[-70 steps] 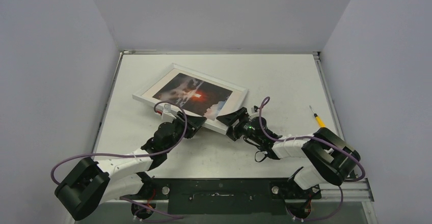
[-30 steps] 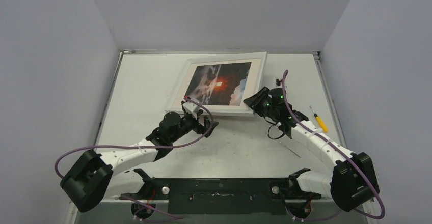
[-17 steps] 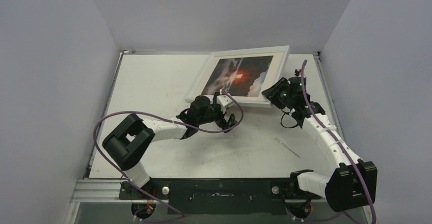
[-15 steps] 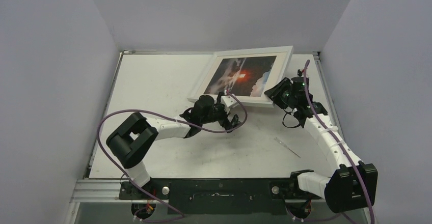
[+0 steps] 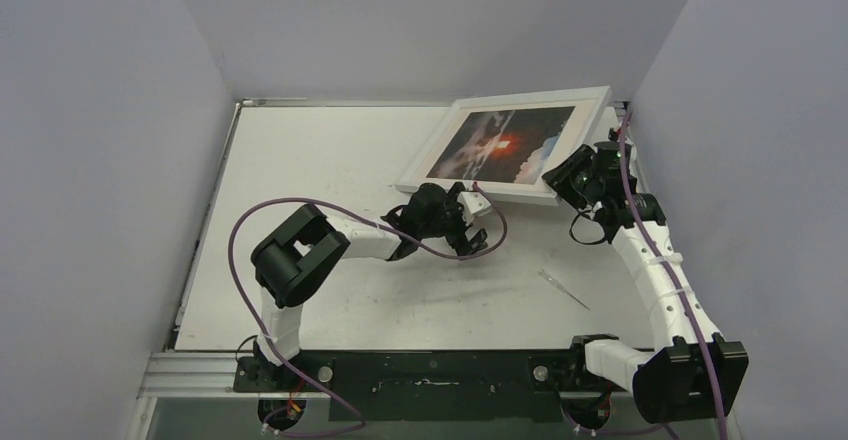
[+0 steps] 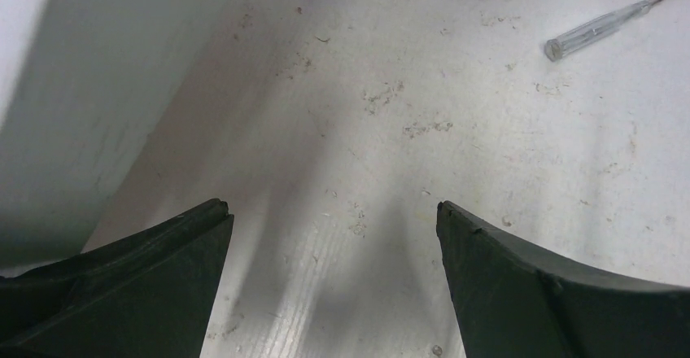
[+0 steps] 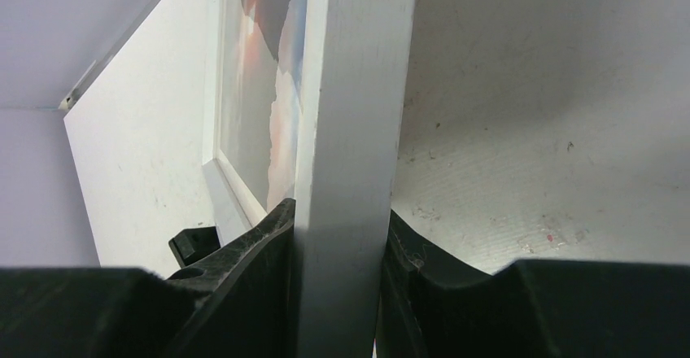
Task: Take the photo out of the frame
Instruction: Turn over the photo frame at the center of the board.
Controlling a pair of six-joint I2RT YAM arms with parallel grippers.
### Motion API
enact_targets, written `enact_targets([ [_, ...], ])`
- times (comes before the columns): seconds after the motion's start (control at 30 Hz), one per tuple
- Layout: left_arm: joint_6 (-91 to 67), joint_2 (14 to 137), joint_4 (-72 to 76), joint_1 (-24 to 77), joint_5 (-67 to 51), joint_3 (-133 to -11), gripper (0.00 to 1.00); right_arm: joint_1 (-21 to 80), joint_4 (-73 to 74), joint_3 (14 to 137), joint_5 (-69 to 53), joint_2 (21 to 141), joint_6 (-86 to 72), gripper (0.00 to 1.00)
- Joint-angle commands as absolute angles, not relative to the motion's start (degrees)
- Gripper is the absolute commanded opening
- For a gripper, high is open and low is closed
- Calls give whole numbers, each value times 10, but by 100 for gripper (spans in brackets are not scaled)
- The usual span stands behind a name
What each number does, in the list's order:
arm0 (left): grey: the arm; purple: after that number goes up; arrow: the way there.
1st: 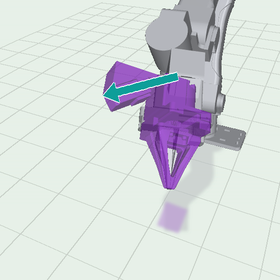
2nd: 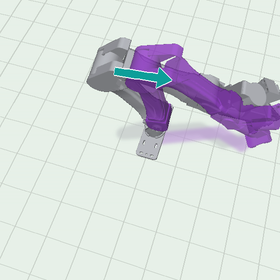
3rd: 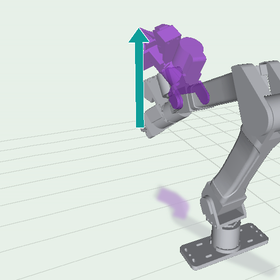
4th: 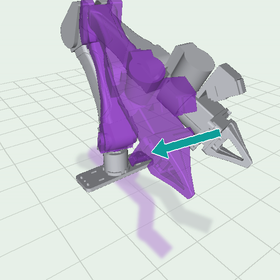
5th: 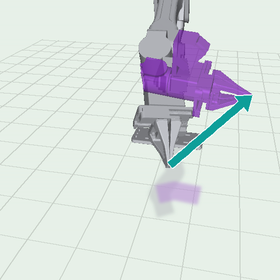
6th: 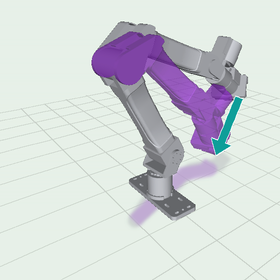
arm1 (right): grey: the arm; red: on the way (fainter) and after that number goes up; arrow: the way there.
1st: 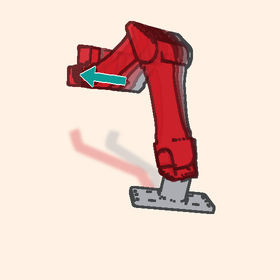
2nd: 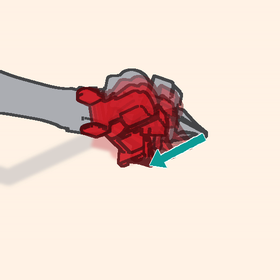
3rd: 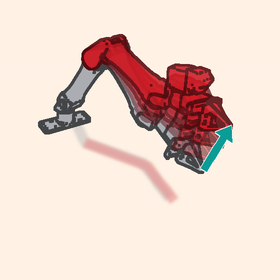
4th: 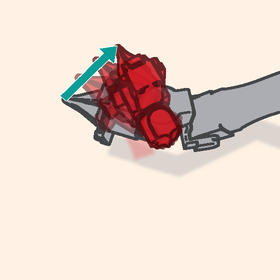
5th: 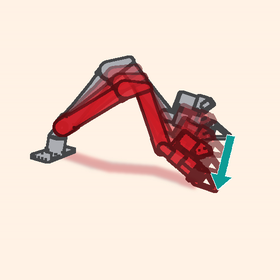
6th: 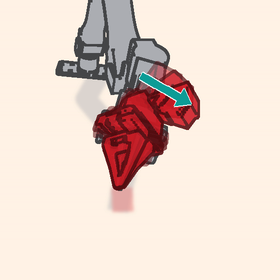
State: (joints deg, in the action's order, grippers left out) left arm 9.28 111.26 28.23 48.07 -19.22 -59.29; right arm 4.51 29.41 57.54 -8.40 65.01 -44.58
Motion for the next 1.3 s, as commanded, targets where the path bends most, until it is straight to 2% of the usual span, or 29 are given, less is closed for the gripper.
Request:
enact_targets([
  [0.0, 108, 1130, 303, 478, -181, -628, 96, 47, 285, 621, -55, 624, -360, 5],
  [0.23, 108, 1108, 316, 481, -177, -616, 96, 45, 292, 635, -60, 633, -359, 5],
  [0.53, 130, 1023, 314, 522, -103, -562, 96, 44, 314, 666, -55, 630, -352, 5],
  [0.93, 136, 1051, 306, 523, -57, -566, 96, 44, 319, 663, -54, 628, -347, 5],
  [1.07, 121, 1034, 330, 523, -40, -524, 96, 43, 321, 659, -53, 625, -345, 5],
  [1.27, 120, 1043, 293, 526, -37, -530, 96, 43, 316, 654, -57, 621, -344, 5],
])
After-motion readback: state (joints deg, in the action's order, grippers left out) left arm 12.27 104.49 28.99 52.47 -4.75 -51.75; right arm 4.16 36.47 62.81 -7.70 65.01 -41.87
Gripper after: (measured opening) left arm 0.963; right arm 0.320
